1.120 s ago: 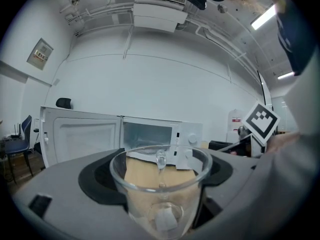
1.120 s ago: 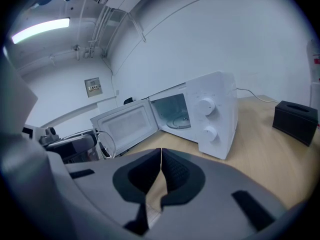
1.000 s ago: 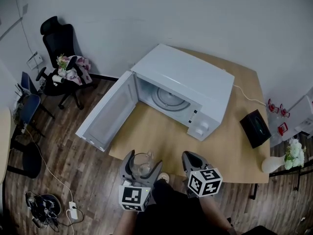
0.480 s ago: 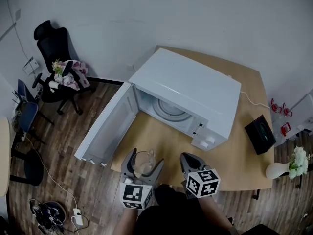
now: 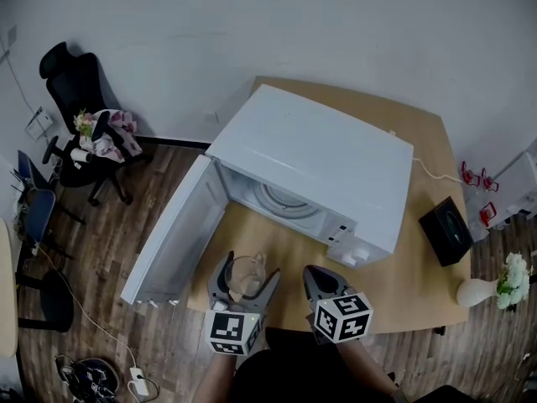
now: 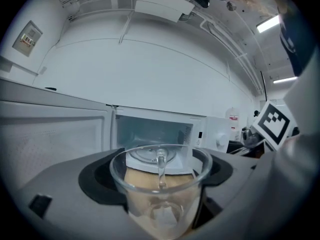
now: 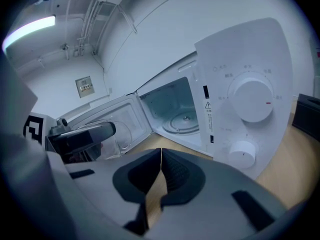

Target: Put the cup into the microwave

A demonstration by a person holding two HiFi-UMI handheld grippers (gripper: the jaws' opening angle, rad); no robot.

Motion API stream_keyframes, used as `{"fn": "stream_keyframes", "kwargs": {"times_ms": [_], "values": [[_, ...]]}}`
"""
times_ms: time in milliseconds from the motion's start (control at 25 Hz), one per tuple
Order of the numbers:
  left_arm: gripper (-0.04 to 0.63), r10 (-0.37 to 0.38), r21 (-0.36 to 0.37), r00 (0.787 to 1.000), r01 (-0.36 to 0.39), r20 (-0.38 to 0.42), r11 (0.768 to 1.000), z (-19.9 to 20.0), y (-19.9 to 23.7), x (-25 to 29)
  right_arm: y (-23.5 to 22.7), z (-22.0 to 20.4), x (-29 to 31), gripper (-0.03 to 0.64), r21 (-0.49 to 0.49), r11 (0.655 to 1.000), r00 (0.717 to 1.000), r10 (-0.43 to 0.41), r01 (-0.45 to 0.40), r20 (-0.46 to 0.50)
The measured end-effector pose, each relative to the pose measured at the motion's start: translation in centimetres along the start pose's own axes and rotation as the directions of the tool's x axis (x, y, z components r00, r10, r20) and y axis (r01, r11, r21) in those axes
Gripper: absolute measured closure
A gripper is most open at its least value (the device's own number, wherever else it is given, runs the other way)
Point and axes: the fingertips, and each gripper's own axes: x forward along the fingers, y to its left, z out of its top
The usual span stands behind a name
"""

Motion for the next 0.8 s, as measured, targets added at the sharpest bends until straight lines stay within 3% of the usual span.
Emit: {"fn": "stream_keyframes", "kwargs": {"times_ms": [320, 800], "values": [[0.166, -0.014, 0.009, 1.0, 0.014, -0.005, 1.0, 0.0, 1.4, 3.3, -0.7, 0.6, 1.5, 0.621, 0.011, 1.0, 1.0, -0.006, 0.006, -0.011], [0.166, -0.082, 0.094, 0.997, 0.08, 0.014, 0.992, 2.0, 1.4, 8.2, -0.6, 0.4, 1.9, 0.621, 0.016, 1.0, 1.0, -0.014, 0.014, -0.01]]}}
